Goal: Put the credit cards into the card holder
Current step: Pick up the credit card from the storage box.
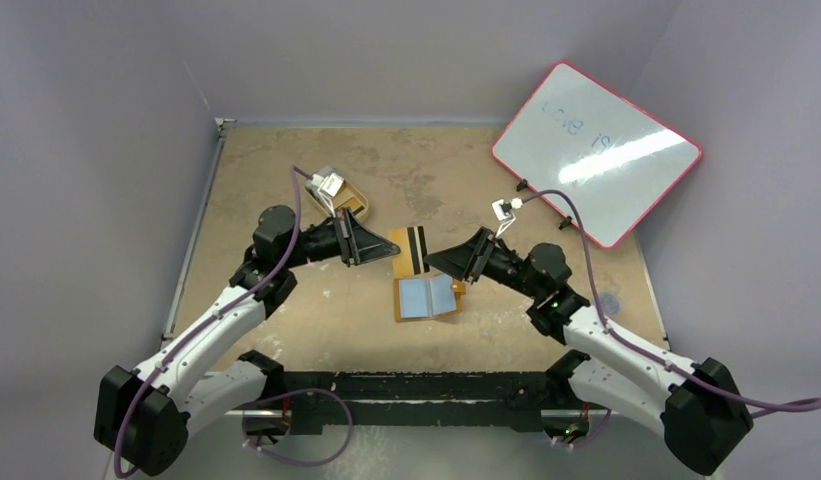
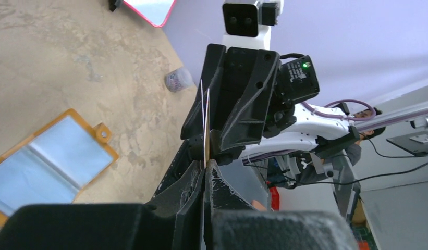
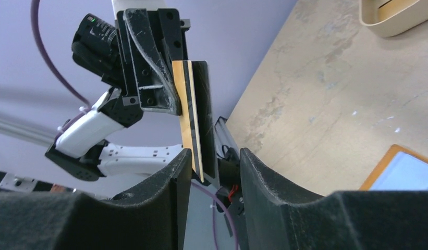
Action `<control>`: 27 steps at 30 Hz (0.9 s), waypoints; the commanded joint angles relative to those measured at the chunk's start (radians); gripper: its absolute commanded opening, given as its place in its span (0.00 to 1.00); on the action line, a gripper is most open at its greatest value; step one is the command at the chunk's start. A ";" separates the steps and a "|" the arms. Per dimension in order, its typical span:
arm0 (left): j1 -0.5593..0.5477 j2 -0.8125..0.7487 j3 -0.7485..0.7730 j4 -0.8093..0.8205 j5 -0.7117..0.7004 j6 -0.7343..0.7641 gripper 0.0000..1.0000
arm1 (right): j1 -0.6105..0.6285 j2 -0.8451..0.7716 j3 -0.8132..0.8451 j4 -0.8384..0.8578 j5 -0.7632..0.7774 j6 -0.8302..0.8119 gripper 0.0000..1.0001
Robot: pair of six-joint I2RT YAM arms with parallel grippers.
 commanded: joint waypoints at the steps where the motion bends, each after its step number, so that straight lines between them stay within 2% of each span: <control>1: -0.017 -0.006 -0.019 0.180 0.036 -0.084 0.00 | -0.003 0.020 0.024 0.144 -0.087 0.037 0.41; 5: -0.035 -0.002 -0.026 0.190 0.034 -0.088 0.00 | -0.001 0.034 0.025 0.176 -0.105 0.050 0.36; 9: -0.040 0.000 -0.025 0.159 0.030 -0.060 0.00 | -0.002 0.036 0.020 0.193 -0.109 0.060 0.20; 15: -0.039 -0.018 0.037 -0.108 0.005 0.160 0.00 | -0.011 -0.020 -0.013 0.157 -0.097 0.052 0.01; 18: -0.037 -0.017 0.058 -0.176 0.002 0.211 0.00 | -0.025 -0.063 -0.027 0.129 -0.114 0.034 0.01; 25: -0.037 0.000 0.078 -0.152 0.009 0.199 0.00 | -0.034 -0.098 0.024 -0.057 -0.137 -0.065 0.05; 27: -0.036 0.004 0.082 -0.147 0.008 0.190 0.00 | -0.035 -0.094 0.034 -0.103 -0.136 -0.082 0.02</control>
